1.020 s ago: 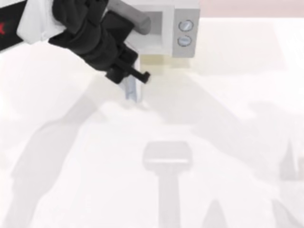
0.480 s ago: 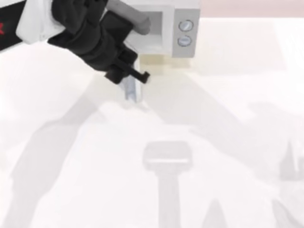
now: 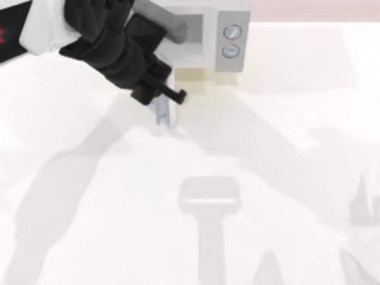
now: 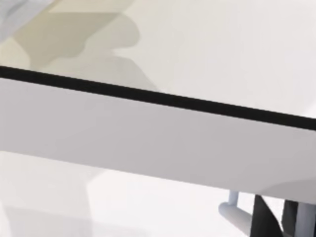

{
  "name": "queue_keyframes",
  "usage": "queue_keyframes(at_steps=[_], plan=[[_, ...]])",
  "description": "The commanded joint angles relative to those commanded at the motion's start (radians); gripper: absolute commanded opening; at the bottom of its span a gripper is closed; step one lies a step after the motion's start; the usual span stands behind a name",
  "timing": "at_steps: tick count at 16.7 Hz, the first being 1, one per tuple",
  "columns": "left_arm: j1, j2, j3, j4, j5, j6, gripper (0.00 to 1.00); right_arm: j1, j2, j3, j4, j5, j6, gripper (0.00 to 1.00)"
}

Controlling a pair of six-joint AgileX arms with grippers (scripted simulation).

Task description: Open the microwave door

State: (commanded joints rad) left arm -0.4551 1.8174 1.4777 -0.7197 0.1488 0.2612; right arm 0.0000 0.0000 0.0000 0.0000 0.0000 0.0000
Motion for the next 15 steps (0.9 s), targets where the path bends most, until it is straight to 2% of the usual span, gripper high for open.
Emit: queue_keyframes(at_steps=[10, 15], plan=[[0.002, -0.001, -0.006, -0.002, 0.011, 0.011, 0.00, 0.000, 0.000, 0.000, 0.000, 0.000, 0.000, 1.00], [0.048, -0.031, -0.033, -0.019, 0.066, 0.126, 0.00, 0.000, 0.000, 0.000, 0.000, 0.000, 0.000, 1.00]])
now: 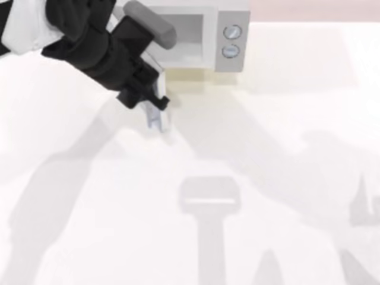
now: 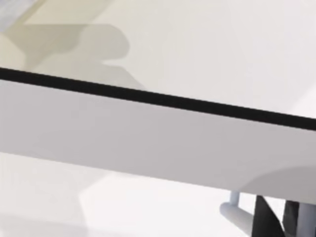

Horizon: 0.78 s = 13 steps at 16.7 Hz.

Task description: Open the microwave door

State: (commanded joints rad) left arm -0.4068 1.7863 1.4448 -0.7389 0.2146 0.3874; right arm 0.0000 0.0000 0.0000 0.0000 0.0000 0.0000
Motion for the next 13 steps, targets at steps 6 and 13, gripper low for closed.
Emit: queue_keyframes(at_steps=[6, 13], plan=[[0.019, -0.010, -0.014, -0.010, 0.028, 0.051, 0.00, 0.000, 0.000, 0.000, 0.000, 0.000, 0.000, 1.00], [0.019, -0.010, -0.014, -0.010, 0.028, 0.051, 0.00, 0.000, 0.000, 0.000, 0.000, 0.000, 0.000, 1.00]])
